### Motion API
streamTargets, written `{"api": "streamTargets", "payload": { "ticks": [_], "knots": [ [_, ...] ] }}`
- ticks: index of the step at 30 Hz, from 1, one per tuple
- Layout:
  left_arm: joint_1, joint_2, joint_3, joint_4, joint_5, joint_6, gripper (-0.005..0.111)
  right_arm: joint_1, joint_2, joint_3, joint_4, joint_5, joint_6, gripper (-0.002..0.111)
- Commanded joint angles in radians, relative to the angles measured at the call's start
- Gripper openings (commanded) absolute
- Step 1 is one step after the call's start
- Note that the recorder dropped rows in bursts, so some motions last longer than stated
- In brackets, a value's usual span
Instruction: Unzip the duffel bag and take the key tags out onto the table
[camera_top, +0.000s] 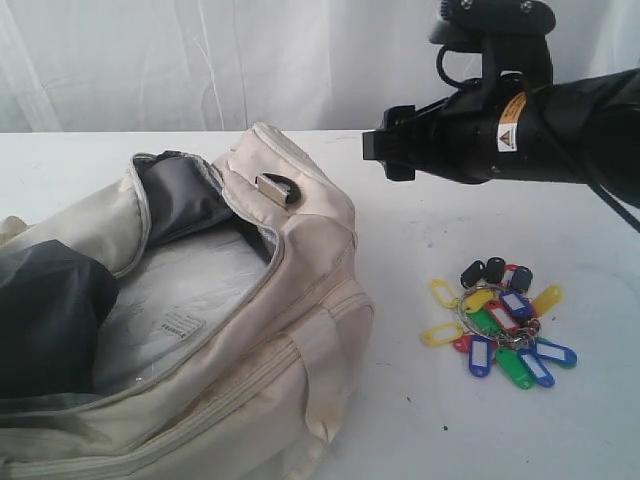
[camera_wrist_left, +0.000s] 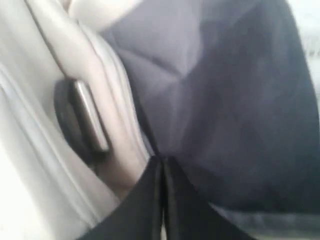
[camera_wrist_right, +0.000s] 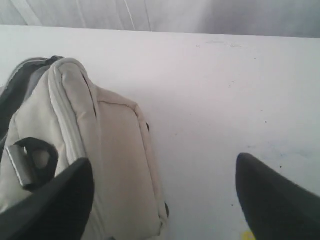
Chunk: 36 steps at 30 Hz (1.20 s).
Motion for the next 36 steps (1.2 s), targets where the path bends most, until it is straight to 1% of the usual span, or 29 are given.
{"api": "streamTargets", "payload": {
  "ticks": [1, 6, 10, 11, 13, 16, 19, 20, 21, 25, 32, 34, 36],
  "knots": [
    [0.001, -0.01, 0.003, -0.017, -0.113, -0.047, 0.0, -0.007, 0.045, 0.002, -0.001, -0.048, 0.005, 0.073],
    [0.001, -0.034, 0.003, -0.017, -0.271, -0.061, 0.0, 0.029, 0.117, 0.002, -0.001, -0.056, 0.007, 0.073],
    [0.001, -0.042, 0.003, -0.011, -0.338, -0.061, 0.0, 0.053, 0.154, -0.004, -0.001, -0.127, 0.007, 0.073],
    [0.001, -0.042, 0.003, 0.0, -0.342, -0.061, 0.003, 0.061, 0.156, -0.004, -0.001, -0.154, 0.007, 0.073],
    [0.001, -0.042, 0.003, 0.016, -0.344, -0.061, 0.011, 0.07, 0.159, -0.008, -0.001, -0.191, 0.007, 0.073],
    [0.001, -0.042, 0.003, 0.046, -0.338, -0.061, 0.03, 0.071, 0.161, -0.02, -0.001, -0.212, 0.007, 0.073],
    [0.001, -0.042, 0.003, 0.048, -0.334, -0.061, 0.054, 0.071, 0.17, -0.04, -0.001, -0.21, 0.007, 0.073],
    [0.001, -0.038, 0.003, 0.048, -0.323, -0.061, 0.059, 0.071, 0.174, -0.044, -0.001, -0.212, 0.007, 0.073],
    [0.003, -0.031, 0.003, 0.048, -0.31, -0.063, 0.062, 0.071, 0.183, -0.053, -0.001, -0.212, 0.007, 0.073],
    [0.035, 0.012, 0.003, 0.048, -0.251, -0.065, 0.063, 0.071, 0.228, -0.077, -0.001, -0.197, 0.007, 0.073],
    [0.105, 0.082, 0.003, 0.05, -0.247, -0.089, 0.063, 0.071, 0.271, -0.088, 0.002, -0.148, 0.018, 0.072],
    [0.123, 0.114, 0.003, 0.05, -0.245, -0.089, 0.063, 0.071, 0.271, -0.088, 0.002, -0.128, 0.03, 0.066],
    [0.132, 0.15, 0.005, 0.05, -0.245, -0.089, 0.063, 0.071, 0.271, -0.088, 0.002, -0.097, 0.034, 0.056]
  ]
}}
